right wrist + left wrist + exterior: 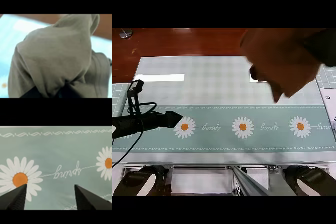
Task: Fold the shirts.
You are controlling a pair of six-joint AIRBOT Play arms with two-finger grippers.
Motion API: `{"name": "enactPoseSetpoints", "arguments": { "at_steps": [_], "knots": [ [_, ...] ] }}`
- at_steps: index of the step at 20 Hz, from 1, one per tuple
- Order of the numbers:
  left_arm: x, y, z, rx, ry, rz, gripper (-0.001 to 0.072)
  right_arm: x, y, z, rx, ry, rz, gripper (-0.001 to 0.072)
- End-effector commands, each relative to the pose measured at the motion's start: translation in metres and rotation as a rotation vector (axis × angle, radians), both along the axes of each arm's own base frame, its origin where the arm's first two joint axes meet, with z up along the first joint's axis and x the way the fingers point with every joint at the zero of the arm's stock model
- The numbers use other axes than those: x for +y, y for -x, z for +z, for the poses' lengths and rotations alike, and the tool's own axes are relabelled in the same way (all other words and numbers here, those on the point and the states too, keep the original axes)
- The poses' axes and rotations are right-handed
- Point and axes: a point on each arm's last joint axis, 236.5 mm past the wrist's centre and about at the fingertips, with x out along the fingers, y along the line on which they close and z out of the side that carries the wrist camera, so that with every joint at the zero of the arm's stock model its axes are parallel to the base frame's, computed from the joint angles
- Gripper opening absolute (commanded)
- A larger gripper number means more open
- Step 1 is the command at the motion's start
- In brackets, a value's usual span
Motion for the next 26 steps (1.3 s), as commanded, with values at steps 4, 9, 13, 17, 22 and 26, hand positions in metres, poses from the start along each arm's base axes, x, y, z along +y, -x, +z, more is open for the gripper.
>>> {"name": "enactPoseSetpoints", "arguments": {
  "at_steps": [4,9,13,17,22,26],
  "knots": [
    [0.000,-0.006,0.001,-0.032,-0.011,-0.013,0.0704,0.115,0.029,-0.199,0.401,0.196,0.224,0.0033],
    [-0.002,-0.005,-0.024,0.023,0.013,0.016,0.0704,0.172,0.014,-0.321,0.635,0.123,0.116,0.0033],
    [-0.011,-0.004,-0.044,0.112,0.062,0.030,0.0703,0.204,0.020,-0.337,0.810,-0.047,0.120,0.0611],
    [-0.004,0.005,-0.072,0.215,0.009,0.008,0.0704,0.136,-0.016,-0.255,0.687,-0.032,0.175,0.0620],
    [0.021,0.015,-0.102,0.380,0.016,0.094,0.0704,-0.096,-0.040,-0.215,0.518,0.093,-0.432,0.0619],
    [0.012,0.024,-0.118,0.539,0.249,0.163,0.0703,-0.122,0.015,-0.272,0.563,-0.159,-0.586,0.0618]
  ]
}}
